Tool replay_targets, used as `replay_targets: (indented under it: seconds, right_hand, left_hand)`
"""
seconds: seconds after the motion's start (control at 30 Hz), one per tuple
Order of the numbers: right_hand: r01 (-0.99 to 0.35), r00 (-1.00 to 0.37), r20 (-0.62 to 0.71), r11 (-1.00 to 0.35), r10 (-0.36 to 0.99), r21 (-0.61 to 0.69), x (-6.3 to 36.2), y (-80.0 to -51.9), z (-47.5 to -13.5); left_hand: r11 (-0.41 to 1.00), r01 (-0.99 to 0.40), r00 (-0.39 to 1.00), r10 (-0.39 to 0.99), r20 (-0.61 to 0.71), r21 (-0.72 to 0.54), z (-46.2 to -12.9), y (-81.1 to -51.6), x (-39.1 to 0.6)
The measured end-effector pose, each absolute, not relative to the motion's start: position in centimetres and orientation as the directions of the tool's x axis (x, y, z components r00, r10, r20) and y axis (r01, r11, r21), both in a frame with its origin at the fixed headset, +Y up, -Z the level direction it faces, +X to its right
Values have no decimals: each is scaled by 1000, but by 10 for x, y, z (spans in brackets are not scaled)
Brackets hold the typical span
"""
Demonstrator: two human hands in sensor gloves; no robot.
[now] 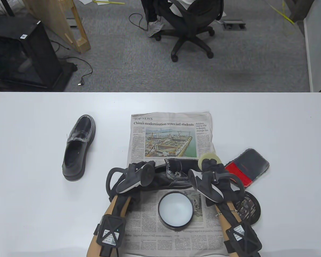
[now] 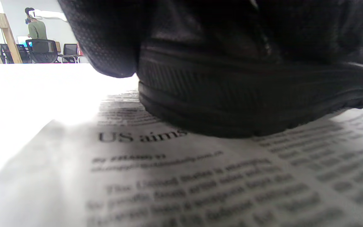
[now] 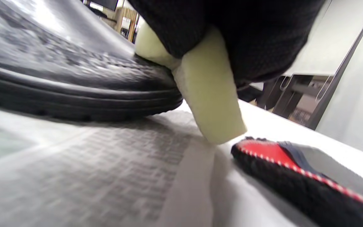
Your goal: Dip and apply leather care cream with polishing sponge on shoes
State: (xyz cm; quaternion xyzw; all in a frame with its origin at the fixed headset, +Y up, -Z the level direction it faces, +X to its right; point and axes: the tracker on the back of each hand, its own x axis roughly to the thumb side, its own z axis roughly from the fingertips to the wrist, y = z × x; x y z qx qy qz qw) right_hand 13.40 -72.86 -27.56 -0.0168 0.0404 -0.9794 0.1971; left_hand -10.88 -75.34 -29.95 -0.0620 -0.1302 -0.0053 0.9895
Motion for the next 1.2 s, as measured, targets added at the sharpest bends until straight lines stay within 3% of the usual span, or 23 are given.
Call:
replay_targets:
  seconds: [0.13, 0.27, 0.47, 0.63, 0.8, 1.03, 1.2]
  right_hand:
    - [384, -913, 131, -922, -386, -39, 122, -720, -257]
    - [308, -926, 178, -939, -334, -154, 105, -715, -251]
    - [390, -909, 48, -885, -414, -255, 109, -727, -278]
    - [475, -877, -2, -867, -480, -151, 132, -731, -283]
    - [417, -902, 103, -908, -419, -43, 132, -723, -265]
    - [245, -943, 177, -948, -281, -203, 118, -714, -255]
    - [300, -929, 119, -902, -350, -310, 121, -721, -271]
  left_hand:
    - [992, 23, 965, 10, 261, -123, -300, -753, -109]
    - [993, 20, 962, 14, 273, -120, -300, -754, -109]
    - [993, 30, 960, 4, 280, -118, -300, -754, -108]
    - [994, 32, 964, -2, 267, -106, -299, -754, -108]
    - [994, 34, 965, -5, 264, -103, -299, -753, -108]
    - [994, 22, 961, 9, 276, -111, -299, -754, -109]
    - [994, 22, 961, 9, 278, -111, -299, -754, -109]
